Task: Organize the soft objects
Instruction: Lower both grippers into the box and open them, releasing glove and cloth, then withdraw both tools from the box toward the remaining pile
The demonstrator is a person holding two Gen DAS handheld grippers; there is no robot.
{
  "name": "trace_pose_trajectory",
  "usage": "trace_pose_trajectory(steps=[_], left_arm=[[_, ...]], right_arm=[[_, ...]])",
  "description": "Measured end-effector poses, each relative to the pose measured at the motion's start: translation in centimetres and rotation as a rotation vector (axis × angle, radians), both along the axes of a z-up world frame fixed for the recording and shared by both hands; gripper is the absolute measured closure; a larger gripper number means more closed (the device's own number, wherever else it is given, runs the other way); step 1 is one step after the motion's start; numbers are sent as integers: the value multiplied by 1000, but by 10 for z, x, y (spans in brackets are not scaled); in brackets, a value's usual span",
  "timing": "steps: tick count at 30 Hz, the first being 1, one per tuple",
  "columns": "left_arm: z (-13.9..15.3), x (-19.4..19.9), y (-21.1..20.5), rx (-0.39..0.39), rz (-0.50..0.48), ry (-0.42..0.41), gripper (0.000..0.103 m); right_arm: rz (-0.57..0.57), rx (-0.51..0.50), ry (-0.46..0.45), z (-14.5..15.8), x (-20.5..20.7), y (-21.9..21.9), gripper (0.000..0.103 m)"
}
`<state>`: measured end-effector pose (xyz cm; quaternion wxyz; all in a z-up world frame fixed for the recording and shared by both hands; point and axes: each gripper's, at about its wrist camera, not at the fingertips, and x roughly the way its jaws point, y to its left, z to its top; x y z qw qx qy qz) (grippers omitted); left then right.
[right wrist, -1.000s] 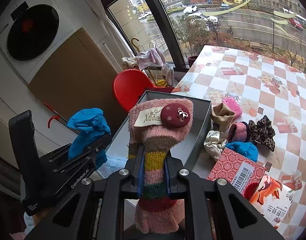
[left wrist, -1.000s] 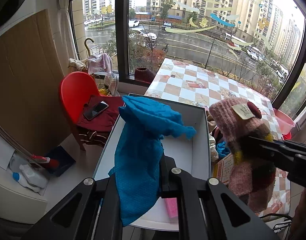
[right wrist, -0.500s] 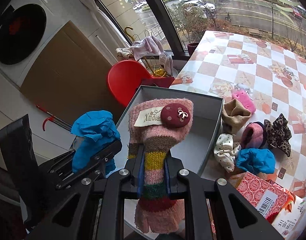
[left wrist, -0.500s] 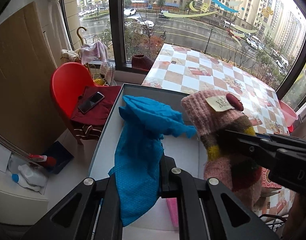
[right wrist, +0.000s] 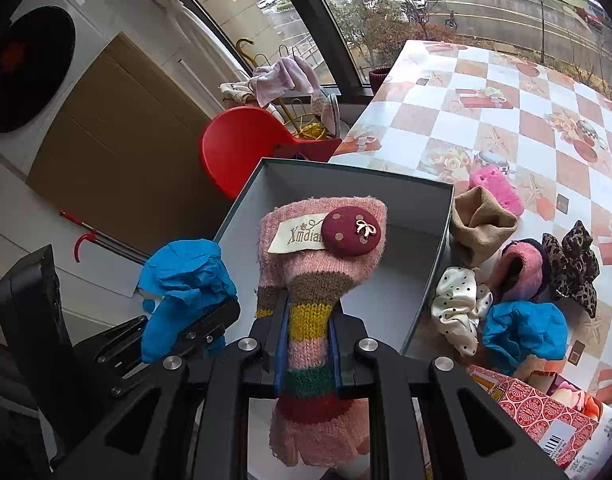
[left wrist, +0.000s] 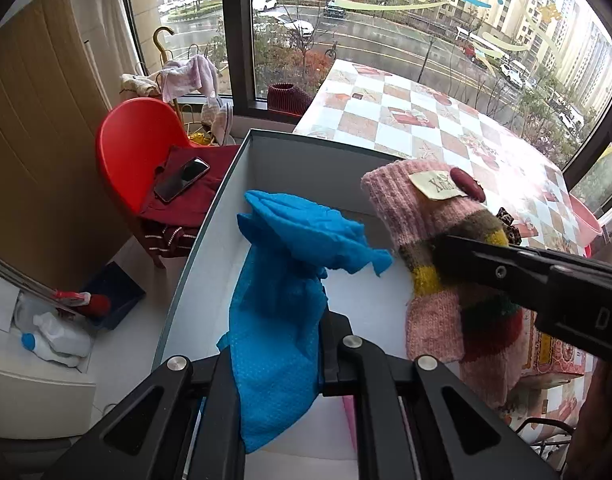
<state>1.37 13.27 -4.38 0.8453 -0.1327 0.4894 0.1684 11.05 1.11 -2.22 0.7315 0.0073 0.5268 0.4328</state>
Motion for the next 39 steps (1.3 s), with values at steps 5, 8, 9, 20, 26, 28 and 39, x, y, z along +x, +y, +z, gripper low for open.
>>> trace_pose_trajectory(steps=[5,8,9,20,26,28,39], left_arm=[[-2,0,-1,-2,-3,8,93],[-3,2,0,-2,-6,10,93],[-3,3,0,-2,-7,11,93],[-6,3,-3,7,-8,18,82],[-7,1,-2,-5,12,17,20],[-5,-1,0,-18,20,-6,12],[6,-7,8,-96,38,-95,0]], right_arm=[[2,-6,3,-3,1,3,85],[1,-8,3,-4,1,4,85],[0,-9,3,-4,2,4,85],[-7,-24,5,-6,3,7,85],[2,-31,-1,-7,2,7,78],[-4,-27,-8,-5,2,5,42],[-25,67,-2,21,-1,-9,0]])
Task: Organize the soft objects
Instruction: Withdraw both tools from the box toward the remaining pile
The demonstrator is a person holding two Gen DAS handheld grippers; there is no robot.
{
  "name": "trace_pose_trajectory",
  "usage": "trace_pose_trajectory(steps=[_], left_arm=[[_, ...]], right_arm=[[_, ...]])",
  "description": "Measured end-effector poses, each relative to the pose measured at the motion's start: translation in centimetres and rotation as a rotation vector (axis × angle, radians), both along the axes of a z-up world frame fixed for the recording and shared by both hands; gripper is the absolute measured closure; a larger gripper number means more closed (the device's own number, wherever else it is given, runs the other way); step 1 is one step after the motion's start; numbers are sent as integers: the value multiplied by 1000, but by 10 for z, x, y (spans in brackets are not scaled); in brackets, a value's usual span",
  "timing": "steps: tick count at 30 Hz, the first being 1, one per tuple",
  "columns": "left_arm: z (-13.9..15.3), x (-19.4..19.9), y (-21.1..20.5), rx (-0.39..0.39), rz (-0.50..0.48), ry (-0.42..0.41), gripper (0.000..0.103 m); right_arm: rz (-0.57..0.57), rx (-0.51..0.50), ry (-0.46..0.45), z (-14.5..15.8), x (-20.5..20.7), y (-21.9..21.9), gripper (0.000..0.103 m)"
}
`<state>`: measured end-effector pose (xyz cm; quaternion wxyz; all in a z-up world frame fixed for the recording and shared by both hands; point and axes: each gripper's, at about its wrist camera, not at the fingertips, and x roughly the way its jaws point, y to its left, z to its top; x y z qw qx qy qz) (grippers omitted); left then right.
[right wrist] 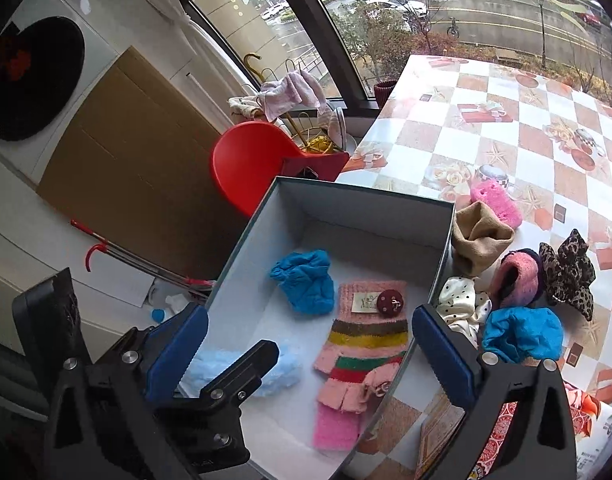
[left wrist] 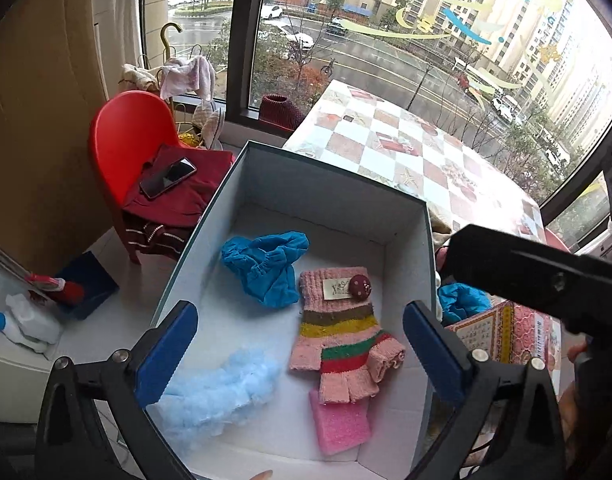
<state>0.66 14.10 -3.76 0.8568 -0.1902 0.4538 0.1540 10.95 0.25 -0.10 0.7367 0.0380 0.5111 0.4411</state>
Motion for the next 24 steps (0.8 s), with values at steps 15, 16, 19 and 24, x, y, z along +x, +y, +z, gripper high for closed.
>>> trace_pose_trajectory(steps=[15,16,19,24], left_arm=[[51,-17,-27,-1,-95,-63,0],[57,-17,-32,6,-105,-70,0],[76,-17,-44,0,-143,-91,0],[105,-8,-62,-28,-200,-122,0]], right_arm=[[-40,140,67,50,-16,-61,0],[-40,148,62,56,-18,-69,0],[-51,168,37,72,-22,-94,0],[-137,223,22,97,-14,-148,0]])
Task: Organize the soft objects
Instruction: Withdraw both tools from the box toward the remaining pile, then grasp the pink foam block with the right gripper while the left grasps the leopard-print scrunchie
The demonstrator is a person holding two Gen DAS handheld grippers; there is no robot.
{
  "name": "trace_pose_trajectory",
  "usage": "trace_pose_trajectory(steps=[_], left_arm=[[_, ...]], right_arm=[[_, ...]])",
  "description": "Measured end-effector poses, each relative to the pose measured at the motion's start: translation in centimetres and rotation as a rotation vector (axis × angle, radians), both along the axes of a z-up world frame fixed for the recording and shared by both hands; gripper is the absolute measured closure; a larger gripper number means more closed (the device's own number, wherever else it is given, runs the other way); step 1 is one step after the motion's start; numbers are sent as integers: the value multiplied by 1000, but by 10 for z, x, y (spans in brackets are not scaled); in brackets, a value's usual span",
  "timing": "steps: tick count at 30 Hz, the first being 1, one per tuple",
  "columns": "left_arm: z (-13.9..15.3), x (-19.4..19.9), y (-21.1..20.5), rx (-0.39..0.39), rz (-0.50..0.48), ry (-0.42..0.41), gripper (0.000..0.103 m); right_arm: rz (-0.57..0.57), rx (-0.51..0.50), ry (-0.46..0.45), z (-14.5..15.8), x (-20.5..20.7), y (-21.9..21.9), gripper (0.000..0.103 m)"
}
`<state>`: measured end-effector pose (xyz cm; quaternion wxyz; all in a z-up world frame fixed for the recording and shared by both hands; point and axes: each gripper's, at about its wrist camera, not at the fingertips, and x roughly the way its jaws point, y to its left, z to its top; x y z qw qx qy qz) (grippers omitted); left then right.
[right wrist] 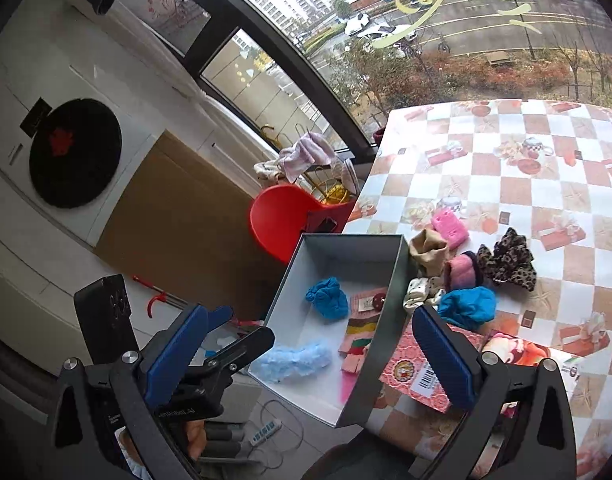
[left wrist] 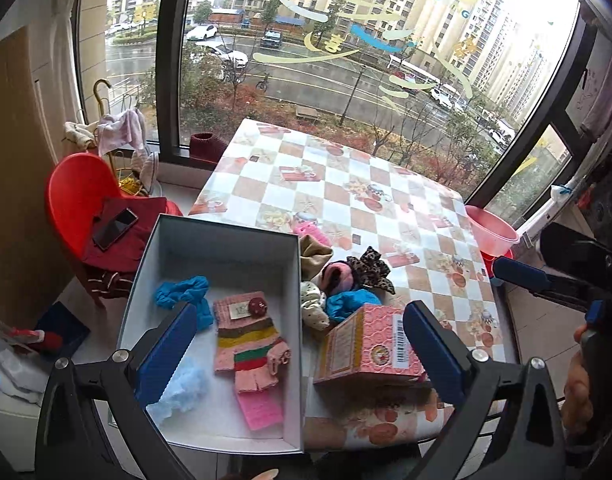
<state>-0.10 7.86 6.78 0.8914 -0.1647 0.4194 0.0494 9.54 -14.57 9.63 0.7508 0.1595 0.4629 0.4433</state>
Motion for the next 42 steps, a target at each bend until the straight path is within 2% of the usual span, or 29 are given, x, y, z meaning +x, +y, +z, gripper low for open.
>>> trace_pose_trajectory(steps=[4,8,11,16,21,26,34,40,41,42], left_arm=[[17,13,-10,-41,-27,-5,0],[32,30,-15,-63,-32,-8,0],[36,43,-19,-44,-21,-1,0],[22,68,-17,-73,-22,50,0],[-1,90,-6,-73,-15,100,0],[-24,112,17,-86,14,155,0],[-57,133,44,-93,54,219,0],[-71,138,53,-92,72,244,0],[-73,139,53,-93,75,247,0],[-75,140,53,-96,76,251,0]], right_arm=[[-84,-1,-4,11,13,-37,0],[-127,-56,3,7,34,-55,0],[-150,-149,42,-17,57,-56,0],[-142,-296,161,-85,100,-44,0],[-128,-383,188,-138,148,-12,0],[-55,-456,216,-180,195,43,0],[74,-540,219,-230,232,130,0],[160,-640,150,-252,228,165,1],[166,-664,113,-251,225,168,4],[171,-697,73,-250,221,170,13]])
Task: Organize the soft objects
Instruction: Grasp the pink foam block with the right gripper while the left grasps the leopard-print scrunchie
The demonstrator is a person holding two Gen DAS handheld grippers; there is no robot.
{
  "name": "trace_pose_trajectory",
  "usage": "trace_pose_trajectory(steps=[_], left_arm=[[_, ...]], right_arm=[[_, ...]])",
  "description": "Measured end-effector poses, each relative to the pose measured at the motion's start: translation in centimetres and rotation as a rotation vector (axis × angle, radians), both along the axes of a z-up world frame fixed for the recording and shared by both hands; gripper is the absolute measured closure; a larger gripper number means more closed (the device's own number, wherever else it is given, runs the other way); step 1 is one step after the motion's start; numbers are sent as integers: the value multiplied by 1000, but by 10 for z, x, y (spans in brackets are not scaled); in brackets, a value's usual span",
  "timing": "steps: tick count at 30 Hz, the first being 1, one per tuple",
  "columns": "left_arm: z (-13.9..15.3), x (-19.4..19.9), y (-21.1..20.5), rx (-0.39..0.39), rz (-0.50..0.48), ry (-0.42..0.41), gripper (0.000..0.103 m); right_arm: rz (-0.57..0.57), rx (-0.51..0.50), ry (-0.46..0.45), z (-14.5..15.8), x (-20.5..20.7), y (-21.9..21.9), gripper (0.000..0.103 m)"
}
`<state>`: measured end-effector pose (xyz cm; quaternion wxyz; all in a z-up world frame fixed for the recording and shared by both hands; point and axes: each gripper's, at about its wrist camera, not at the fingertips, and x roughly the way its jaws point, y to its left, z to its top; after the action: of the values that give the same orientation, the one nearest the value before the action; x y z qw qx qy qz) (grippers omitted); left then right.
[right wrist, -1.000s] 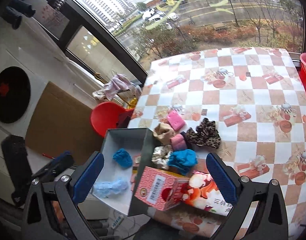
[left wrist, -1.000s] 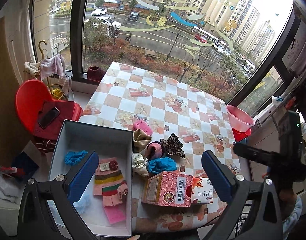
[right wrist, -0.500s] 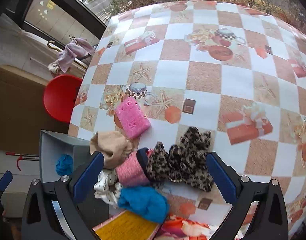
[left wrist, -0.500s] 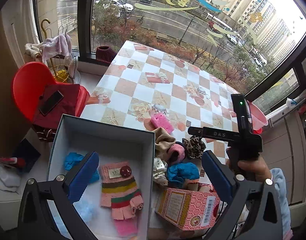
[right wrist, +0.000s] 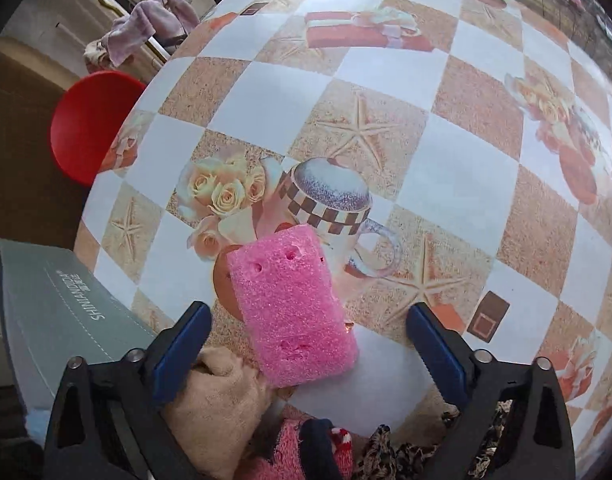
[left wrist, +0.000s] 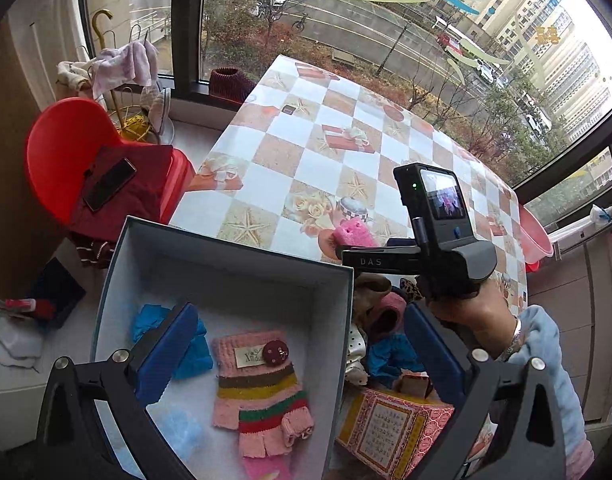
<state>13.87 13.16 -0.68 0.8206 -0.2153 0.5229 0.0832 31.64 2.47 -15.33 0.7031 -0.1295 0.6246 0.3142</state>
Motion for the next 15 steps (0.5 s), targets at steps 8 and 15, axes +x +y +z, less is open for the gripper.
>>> trace_pose_trajectory(steps=[8,15], left_arm=[[4,6,-22,11,-42,-3,0],[19,34,-90,29,-174,3,0]], right_arm=[[-163,120,17,14,11,-68,54],[-428,318,29,59,13,-195,54]])
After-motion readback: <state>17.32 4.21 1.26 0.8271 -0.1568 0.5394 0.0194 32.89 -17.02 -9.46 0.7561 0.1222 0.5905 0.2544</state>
